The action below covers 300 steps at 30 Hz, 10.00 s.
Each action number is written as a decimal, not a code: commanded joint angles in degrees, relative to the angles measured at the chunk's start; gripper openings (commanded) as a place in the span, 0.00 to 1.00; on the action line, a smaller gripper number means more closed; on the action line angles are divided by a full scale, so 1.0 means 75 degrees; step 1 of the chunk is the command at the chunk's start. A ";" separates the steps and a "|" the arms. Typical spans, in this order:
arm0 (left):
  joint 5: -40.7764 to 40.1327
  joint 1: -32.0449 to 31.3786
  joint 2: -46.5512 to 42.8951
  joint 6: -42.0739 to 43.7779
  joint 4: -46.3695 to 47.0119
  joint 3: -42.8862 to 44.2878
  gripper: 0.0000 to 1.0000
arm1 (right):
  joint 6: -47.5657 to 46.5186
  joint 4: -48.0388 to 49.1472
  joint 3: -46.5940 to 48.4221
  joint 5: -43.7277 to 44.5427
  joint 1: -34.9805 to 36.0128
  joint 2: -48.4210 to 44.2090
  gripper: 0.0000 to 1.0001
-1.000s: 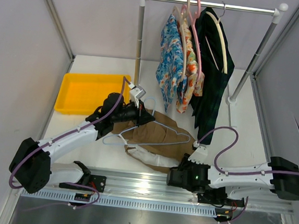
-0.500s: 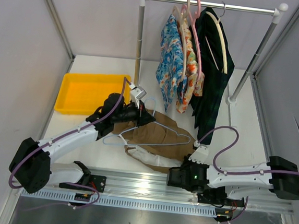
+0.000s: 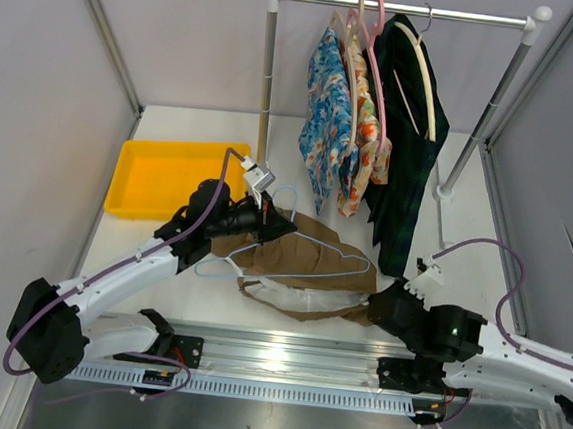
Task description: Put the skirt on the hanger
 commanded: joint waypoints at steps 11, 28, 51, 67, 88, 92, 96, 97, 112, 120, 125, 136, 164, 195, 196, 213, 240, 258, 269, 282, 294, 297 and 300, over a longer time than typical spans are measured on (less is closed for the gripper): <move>0.0509 -0.0044 -0.0891 0.0351 0.0781 0.0052 0.00 | -0.1969 0.1053 -0.0916 -0.1416 -0.2001 -0.0809 0.00; 0.0089 -0.1005 -0.0633 0.2132 -0.0907 0.0497 0.00 | -0.2966 0.1792 -0.1256 -0.2365 -0.3537 -0.1137 0.00; 0.0264 -0.1673 -0.0352 0.2344 -0.0404 0.0509 0.00 | -0.3563 0.2026 -0.0577 -0.2330 -0.3678 -0.0704 0.00; -0.0565 -0.2200 -0.0703 0.1828 0.1506 -0.0229 0.00 | -0.4067 0.1664 0.0454 -0.2540 -0.3701 -0.0433 0.00; -0.2712 -0.2868 -0.1746 0.1840 0.2995 -0.1261 0.00 | -0.4442 0.0749 0.1544 -0.2165 -0.3783 -0.0176 0.00; -0.2526 -0.2868 -0.1723 0.1793 0.3182 -0.1238 0.00 | -0.4489 0.0679 0.1731 -0.2154 -0.3783 -0.0141 0.00; -0.2116 -0.2868 -0.1618 0.1723 0.3206 -0.1144 0.00 | -0.4536 0.0480 0.1965 -0.1990 -0.3783 -0.0129 0.00; -0.2103 -0.2868 -0.1583 0.1699 0.3206 -0.1132 0.00 | -0.4536 0.0445 0.1990 -0.1967 -0.3783 -0.0129 0.00; -0.1635 -0.2868 -0.1793 0.1523 0.2995 -0.1296 0.00 | -0.4735 0.0093 0.2212 -0.1580 -0.4111 -0.0340 0.00; -0.0885 -0.2868 -0.1454 0.1359 0.2983 -0.1121 0.00 | -0.5099 0.0350 0.2505 -0.1743 -0.4228 -0.0340 0.00; -0.0826 -0.2868 -0.1289 0.1219 0.3287 -0.1026 0.00 | -0.5286 0.0573 0.2716 -0.2024 -0.4217 -0.0024 0.00; -0.1001 -0.2868 -0.1781 0.0937 0.3920 -0.1249 0.00 | -0.5450 0.0456 0.3196 -0.1943 -0.4228 0.0211 0.00; -0.1997 -0.2868 -0.2473 0.0598 0.5315 -0.1414 0.00 | -0.5661 0.0245 0.4262 -0.2575 -0.4217 0.0351 0.00; -0.3603 -0.2868 -0.1606 0.0059 0.7529 -0.1296 0.00 | -0.6235 0.0865 0.5001 -0.4391 -0.4228 0.0327 0.00; -0.3615 -0.2868 -0.1524 -0.0011 0.7623 -0.1296 0.00 | -0.6282 0.0843 0.5036 -0.4450 -0.4228 0.0374 0.00; -0.4330 -0.2868 -0.1559 0.0199 0.8433 -0.1237 0.00 | -0.6025 -0.0130 0.5307 -0.3478 -0.4228 0.0364 0.00; -0.3041 -0.3056 0.0386 -0.1160 0.9733 -0.1648 0.00 | -0.5848 -0.0458 0.4672 -0.2295 -0.4228 -0.0154 0.00; -0.2267 -0.3138 0.0000 -0.1336 0.9827 -0.1659 0.00 | -0.5966 -0.0388 0.5740 -0.1557 -0.4217 0.0187 0.00; -0.2174 -0.3208 0.0093 -0.1336 1.0401 -0.1648 0.00 | -0.5931 -0.0516 0.5599 -0.1896 -0.4228 0.0398 0.00; -0.2208 -0.3232 0.0562 -0.1418 1.1022 -0.1565 0.00 | -0.6130 -0.0575 0.5658 -0.2552 -0.4228 0.0996 0.21; -0.2678 -0.3232 0.0445 -0.0996 1.1023 -0.1484 0.00 | -0.6282 -0.0646 0.5517 -0.3326 -0.4228 0.1008 0.46; -0.2350 -0.3232 0.0293 -0.0879 1.0800 -0.1379 0.00 | -0.6400 -0.0879 0.5704 -0.3198 -0.4228 0.1101 0.51; -0.2290 -0.3232 0.0129 -0.0809 1.0753 -0.1459 0.00 | -0.6505 -0.0915 0.5821 -0.3173 -0.4252 0.1136 0.57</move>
